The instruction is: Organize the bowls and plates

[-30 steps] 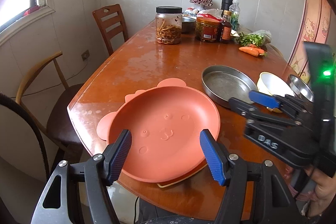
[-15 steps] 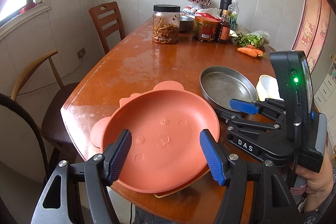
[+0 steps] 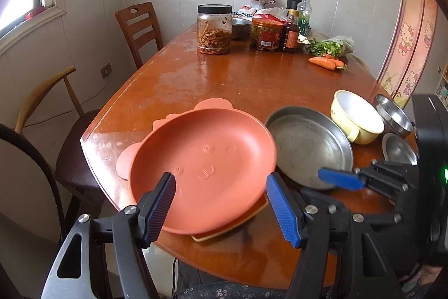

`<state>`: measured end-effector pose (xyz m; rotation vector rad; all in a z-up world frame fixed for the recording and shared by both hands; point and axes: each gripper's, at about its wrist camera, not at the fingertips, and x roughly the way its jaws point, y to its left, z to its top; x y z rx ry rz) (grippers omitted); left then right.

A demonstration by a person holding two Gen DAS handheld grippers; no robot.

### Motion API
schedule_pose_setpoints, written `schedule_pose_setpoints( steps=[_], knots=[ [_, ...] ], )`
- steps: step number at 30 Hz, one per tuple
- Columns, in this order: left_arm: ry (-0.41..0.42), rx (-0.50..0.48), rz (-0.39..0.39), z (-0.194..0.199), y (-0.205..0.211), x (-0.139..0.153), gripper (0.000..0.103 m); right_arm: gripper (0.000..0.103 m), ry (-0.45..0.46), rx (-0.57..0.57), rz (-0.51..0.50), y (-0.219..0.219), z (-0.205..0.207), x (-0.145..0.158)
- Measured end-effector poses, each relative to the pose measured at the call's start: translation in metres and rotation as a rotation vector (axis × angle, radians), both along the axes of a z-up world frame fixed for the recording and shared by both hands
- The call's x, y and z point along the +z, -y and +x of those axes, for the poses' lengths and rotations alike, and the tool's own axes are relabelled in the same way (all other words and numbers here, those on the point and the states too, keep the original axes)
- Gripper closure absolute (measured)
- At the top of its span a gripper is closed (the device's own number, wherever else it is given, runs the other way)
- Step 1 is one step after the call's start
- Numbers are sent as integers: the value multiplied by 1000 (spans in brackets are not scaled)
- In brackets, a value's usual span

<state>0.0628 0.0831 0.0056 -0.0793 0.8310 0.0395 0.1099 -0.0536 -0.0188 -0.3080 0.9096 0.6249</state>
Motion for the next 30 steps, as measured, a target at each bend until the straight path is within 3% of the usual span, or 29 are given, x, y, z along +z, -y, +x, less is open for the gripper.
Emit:
schedule_pose_setpoints(
  steps=[18,22,26,30],
  knots=[
    [-21,-72,39,-27,39,-3,36,66,-17,77,33,32,-98,4],
    [-16,-82,49,-30,46,-3,36,65,18,13,74,49,-104,19],
    [-14,-80,42,-28,47,-3,36,57,62,-90,122,76,-106,34],
    [-30,-82,33,-23,50,-8,36,54,36,-174,156,94,-104,32]
  ],
)
